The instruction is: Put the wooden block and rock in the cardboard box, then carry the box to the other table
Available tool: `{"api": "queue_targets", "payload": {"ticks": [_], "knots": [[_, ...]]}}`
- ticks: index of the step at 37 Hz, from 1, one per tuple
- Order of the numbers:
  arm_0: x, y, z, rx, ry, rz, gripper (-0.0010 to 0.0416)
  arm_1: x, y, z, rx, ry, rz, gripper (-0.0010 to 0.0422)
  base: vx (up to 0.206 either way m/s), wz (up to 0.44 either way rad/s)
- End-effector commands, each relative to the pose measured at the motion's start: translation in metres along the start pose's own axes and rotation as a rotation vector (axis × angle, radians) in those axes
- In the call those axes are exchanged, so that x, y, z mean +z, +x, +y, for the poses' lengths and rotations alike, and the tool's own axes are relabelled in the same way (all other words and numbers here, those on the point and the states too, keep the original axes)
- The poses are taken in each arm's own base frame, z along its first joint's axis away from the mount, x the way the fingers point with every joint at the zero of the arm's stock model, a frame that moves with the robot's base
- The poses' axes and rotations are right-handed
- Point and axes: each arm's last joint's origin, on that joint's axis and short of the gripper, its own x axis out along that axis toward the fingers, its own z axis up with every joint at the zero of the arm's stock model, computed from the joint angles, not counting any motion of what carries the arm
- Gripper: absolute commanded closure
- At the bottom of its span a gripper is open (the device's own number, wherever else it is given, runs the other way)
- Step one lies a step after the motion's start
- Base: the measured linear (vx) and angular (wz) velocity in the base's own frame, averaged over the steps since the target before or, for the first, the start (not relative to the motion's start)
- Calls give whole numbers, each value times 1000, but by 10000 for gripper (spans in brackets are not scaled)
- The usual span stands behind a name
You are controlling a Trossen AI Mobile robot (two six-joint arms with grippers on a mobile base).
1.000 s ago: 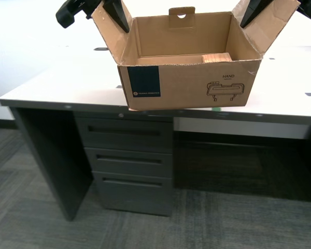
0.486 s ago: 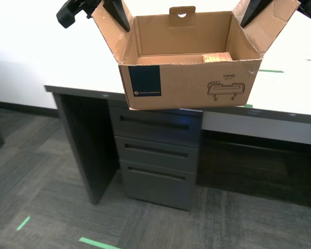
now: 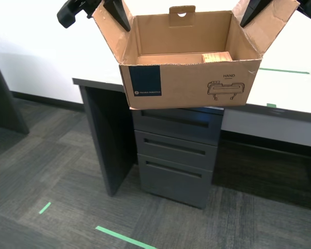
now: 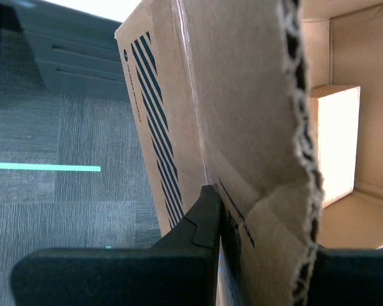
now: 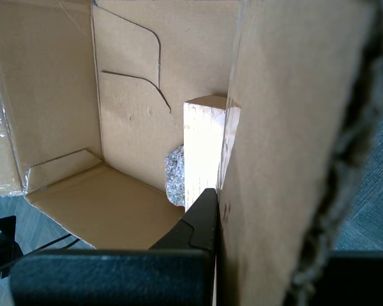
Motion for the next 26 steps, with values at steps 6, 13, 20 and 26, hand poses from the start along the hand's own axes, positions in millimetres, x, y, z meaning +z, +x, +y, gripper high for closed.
{"api": "queue_targets", "payload": {"ticks": [6, 13, 20, 26], "knots": [[1, 0, 1, 17, -14, -4, 406, 0, 0, -2, -20, -71, -2, 413, -37, 169], [1, 0, 1, 17, -29, -4, 406, 1, 0, -2, -21, -92, -10, 413, -31, 165], [1, 0, 1, 17, -42, -4, 406, 1, 0, -3, -19, -107, -10, 413, -11, 155], [1, 0, 1, 17, -45, -4, 406, 1, 0, -3, -4, -141, -17, 413, -4, 145]]}}
